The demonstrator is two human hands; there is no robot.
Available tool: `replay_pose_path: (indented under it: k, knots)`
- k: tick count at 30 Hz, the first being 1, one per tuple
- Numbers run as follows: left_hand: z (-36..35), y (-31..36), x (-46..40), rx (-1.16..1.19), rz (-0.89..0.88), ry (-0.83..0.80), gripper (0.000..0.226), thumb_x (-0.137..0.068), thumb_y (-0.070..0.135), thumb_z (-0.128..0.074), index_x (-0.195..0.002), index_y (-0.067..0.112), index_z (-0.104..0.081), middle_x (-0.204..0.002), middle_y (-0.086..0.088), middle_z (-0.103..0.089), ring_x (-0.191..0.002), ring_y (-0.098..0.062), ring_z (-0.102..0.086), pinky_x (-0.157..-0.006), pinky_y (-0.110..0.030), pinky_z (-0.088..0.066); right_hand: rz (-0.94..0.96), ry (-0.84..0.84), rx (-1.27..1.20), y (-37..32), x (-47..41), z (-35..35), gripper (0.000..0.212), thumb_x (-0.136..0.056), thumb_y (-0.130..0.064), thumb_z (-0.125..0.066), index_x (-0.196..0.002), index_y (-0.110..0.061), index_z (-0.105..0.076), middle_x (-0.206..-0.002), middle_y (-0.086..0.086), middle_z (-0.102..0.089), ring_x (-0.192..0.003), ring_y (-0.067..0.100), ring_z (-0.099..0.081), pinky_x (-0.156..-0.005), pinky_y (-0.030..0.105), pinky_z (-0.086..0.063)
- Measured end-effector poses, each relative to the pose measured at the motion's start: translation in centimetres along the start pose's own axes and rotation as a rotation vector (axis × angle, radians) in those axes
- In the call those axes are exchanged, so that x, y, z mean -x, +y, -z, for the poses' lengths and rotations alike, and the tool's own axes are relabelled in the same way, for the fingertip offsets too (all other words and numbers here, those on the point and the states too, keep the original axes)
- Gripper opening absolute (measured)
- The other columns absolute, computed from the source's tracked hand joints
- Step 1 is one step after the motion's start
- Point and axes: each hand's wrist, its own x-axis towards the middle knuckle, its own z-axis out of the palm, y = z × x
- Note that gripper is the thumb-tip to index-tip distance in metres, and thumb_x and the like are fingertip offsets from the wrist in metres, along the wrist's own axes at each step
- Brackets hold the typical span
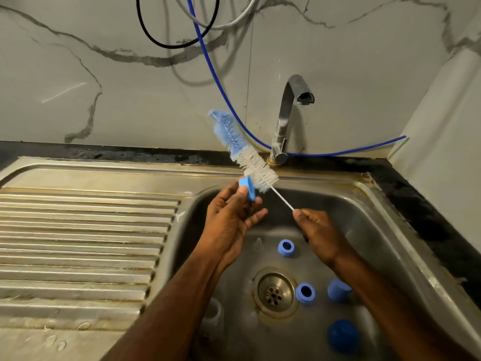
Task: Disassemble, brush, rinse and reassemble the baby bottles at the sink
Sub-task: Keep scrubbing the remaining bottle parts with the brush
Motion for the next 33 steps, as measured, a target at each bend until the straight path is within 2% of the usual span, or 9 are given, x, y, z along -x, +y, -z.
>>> replay_pose_path:
  k: [3,6,9,12,15,21,25,29,33]
  knots:
    - [1.0,0.7,-0.7,0.035,-0.036,0.059,0.028,-0.092,-0.002,-0.061,-0.117,0.010,-0.063,-0.109,-0.017,-0.074,-0.103,-0.035,-0.072,-0.082,-0.042,-0.062,0.054,0.009,0.038,-0.2,0.3,0.0,0.045,-0.105,-0.030,-0.046,-0.062,-0.017,-0.043,-0.055,-0.005,-0.039,-0.053,0.010,-0.036,-0.058,0.035,-0.033]
    - [1.2,0.6,-0.8,-0.143,-0.099,0.102,0.039,-0.084,-0.010,-0.067,-0.117,0.011,-0.063,-0.099,-0.009,-0.076,-0.087,-0.020,-0.074,-0.071,-0.028,-0.062,0.113,-0.026,0.141,-0.8,0.8,-0.6,0.046,-0.105,-0.028,-0.047,-0.062,-0.012,-0.045,-0.052,-0.005,-0.040,-0.048,0.005,-0.036,-0.051,0.022,-0.031]
    - [1.2,0.9,-0.9,-0.217,-0.173,0.102,0.047,-0.077,-0.002,-0.075,-0.121,0.012,-0.063,-0.101,-0.009,-0.077,-0.081,-0.016,-0.074,-0.067,-0.022,-0.060,0.089,-0.041,0.158,-0.4,0.7,-0.1,0.046,-0.105,-0.030,-0.046,-0.063,-0.009,-0.047,-0.054,-0.004,-0.041,-0.050,0.005,-0.036,-0.055,0.028,-0.033]
    - [1.4,0.8,-0.9,-0.291,-0.221,0.057,0.057,-0.068,0.013,-0.081,-0.122,0.006,-0.064,-0.107,-0.012,-0.076,-0.098,-0.025,-0.074,-0.082,-0.032,-0.062,0.076,-0.024,0.126,-0.4,0.6,0.0,0.044,-0.105,-0.030,-0.047,-0.063,-0.015,-0.046,-0.054,-0.006,-0.040,-0.051,0.005,-0.036,-0.055,0.027,-0.033]
    - [1.0,-0.5,-0.4,-0.513,-0.250,-0.012,0.059,-0.064,0.021,-0.087,-0.117,0.003,-0.068,-0.106,-0.012,-0.076,-0.100,-0.027,-0.073,-0.085,-0.037,-0.060,0.132,0.008,0.150,-1.0,0.8,-0.7,0.045,-0.104,-0.030,-0.047,-0.064,-0.010,-0.046,-0.052,-0.006,-0.042,-0.050,0.005,-0.039,-0.051,0.023,-0.031]
    - [1.1,1.4,-1.1,0.076,-0.169,0.078,0.039,-0.066,0.006,-0.074,-0.103,0.007,-0.063,-0.094,-0.010,-0.076,-0.087,-0.023,-0.075,-0.081,-0.036,-0.061,0.111,-0.072,0.093,-0.3,0.8,0.6,0.047,-0.104,-0.030,-0.048,-0.062,-0.011,-0.044,-0.053,-0.006,-0.041,-0.052,0.008,-0.038,-0.056,0.034,-0.034]
    - [0.1,0.4,-0.6,-0.019,-0.141,0.044,0.038,-0.068,0.015,-0.074,-0.104,0.008,-0.066,-0.083,-0.002,-0.073,-0.076,-0.012,-0.068,-0.058,-0.019,-0.052,0.144,-0.099,0.037,-1.1,1.2,-0.8,0.046,-0.105,-0.028,-0.047,-0.060,-0.020,-0.044,-0.051,-0.009,-0.041,-0.051,0.004,-0.037,-0.053,0.024,-0.033]
    - [0.8,1.2,-1.0,0.056,-0.165,0.108,0.033,-0.072,0.025,-0.070,-0.099,0.006,-0.067,-0.086,-0.004,-0.075,-0.072,-0.012,-0.070,-0.055,-0.017,-0.053,0.116,-0.183,-0.009,-0.8,1.3,-0.4,0.045,-0.105,-0.027,-0.047,-0.061,-0.016,-0.045,-0.053,-0.007,-0.040,-0.053,0.008,-0.037,-0.056,0.028,-0.034]
    - [1.0,0.7,-0.6,-0.350,-0.267,0.054,0.050,-0.058,0.043,-0.078,-0.090,0.007,-0.066,-0.075,-0.002,-0.071,-0.062,-0.007,-0.063,-0.051,-0.017,-0.047,0.113,-0.156,-0.021,-0.9,1.1,-0.4,0.043,-0.105,-0.026,-0.046,-0.064,-0.013,-0.047,-0.053,-0.007,-0.040,-0.053,0.007,-0.037,-0.055,0.023,-0.035]
